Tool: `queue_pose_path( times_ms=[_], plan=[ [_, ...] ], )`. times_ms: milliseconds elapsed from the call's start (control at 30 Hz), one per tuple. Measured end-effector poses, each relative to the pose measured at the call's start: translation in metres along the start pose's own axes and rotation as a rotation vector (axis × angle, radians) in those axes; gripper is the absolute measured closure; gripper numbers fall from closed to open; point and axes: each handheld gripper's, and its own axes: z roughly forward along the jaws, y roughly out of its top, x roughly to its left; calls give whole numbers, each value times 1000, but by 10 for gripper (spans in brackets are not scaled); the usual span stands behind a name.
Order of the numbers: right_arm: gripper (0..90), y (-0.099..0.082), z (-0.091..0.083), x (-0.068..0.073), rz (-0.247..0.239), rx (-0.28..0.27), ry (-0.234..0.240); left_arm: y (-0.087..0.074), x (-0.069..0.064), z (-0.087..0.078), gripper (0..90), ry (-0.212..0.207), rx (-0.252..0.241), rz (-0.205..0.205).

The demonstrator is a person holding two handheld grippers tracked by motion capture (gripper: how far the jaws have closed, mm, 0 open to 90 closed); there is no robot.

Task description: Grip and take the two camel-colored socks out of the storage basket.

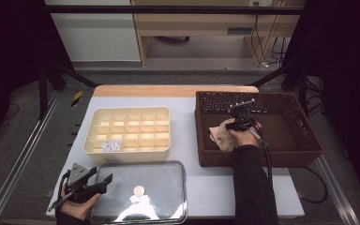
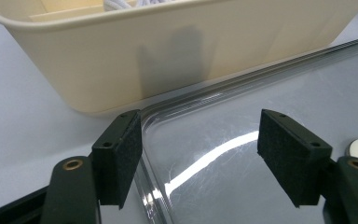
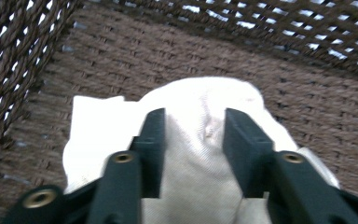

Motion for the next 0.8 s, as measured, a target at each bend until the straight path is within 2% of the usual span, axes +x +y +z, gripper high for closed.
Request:
queue_pose_path(
  times_ms=[200, 400, 567, 667, 733, 800],
  plan=[
    [850, 0, -3, 0, 11, 25, 24, 0, -1, 1, 237, 11, 4, 1],
    [870, 2, -13, -1, 42, -17, 33, 0, -1, 3, 195, -2, 16, -3],
    [870, 5, -33, 0, 28, -120, 35, 0, 0, 2, 188, 15, 13, -16],
    [871, 9, -53, 1, 14, -203, 47, 0, 0, 2, 205, 29, 6, -27],
    [871, 11, -64, 2, 7, -248, 56, -1, 0, 2, 212, 33, 8, -20],
    [870, 13, -76, 3, -1, -277, 62, -1, -2, 2, 272, 35, 13, -6]
  ],
)
